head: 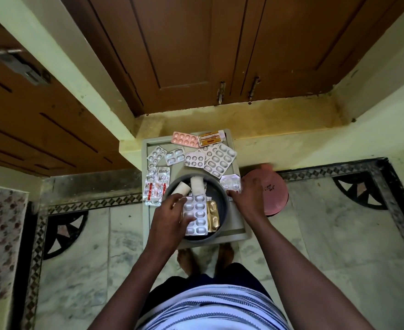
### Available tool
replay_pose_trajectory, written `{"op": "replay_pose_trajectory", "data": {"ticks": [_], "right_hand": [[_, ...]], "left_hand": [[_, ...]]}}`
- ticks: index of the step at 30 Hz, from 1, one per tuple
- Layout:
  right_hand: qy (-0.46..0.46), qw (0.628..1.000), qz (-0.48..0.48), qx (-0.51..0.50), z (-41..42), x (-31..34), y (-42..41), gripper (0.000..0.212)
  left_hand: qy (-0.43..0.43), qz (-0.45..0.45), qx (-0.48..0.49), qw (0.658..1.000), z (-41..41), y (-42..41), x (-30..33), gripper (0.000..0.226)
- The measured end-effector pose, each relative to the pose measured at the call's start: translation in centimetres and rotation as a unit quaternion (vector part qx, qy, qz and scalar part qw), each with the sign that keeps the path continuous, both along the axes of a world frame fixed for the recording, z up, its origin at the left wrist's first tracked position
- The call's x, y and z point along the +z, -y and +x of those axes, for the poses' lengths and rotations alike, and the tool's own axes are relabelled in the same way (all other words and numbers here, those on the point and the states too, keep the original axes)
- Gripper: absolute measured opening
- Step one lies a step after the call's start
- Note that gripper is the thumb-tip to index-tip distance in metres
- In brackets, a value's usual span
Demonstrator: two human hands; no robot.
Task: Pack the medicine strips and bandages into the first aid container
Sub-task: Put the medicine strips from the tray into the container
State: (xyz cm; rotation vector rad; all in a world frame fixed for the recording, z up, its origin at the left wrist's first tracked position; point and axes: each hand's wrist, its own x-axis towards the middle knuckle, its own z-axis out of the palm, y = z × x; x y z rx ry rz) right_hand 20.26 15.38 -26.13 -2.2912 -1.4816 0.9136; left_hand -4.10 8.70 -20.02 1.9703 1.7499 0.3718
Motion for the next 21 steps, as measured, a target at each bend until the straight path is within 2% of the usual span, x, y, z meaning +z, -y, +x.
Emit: {"op": "replay_pose_trajectory", "data": {"ticks": [4,9,12,14,18,21], "right_hand": [[-0.011,0.999,0.028,-0.031,-0.5,0.0,-0.2,0.045],[-0.011,0.997,0.065,-0.045,-0.6,0.7,0.1,0.030],[-0.030,0.995,0.080,-0.056,-0.9,1.2,0.2,0.013],[-0.042,0.993,0.096,-0.056,-1.3,1.6,0.4,0.016],[-0.042,0.990,0.121,-0.053,-2.1,2.3,1.2,0.021],[-0.040,0.987,0.152,-0.031,-2.7,2.8,1.8,0.016]], "left_hand": [[0.029,0.047,0.059,0.997,-0.6,-0.7,0.0,0.037],[0.064,0.081,0.193,0.976,-1.9,-3.0,-0.3,0.016],[0.040,0.054,0.258,0.964,-3.6,-4.5,-1.9,0.020],[0.025,0.016,0.276,0.961,-4.9,-5.5,-3.4,0.024],[0.001,-0.084,0.302,0.950,-6.3,-6.9,-5.4,0.054],[0.006,-0.102,0.332,0.938,-6.8,-7.5,-5.9,0.058]]}}
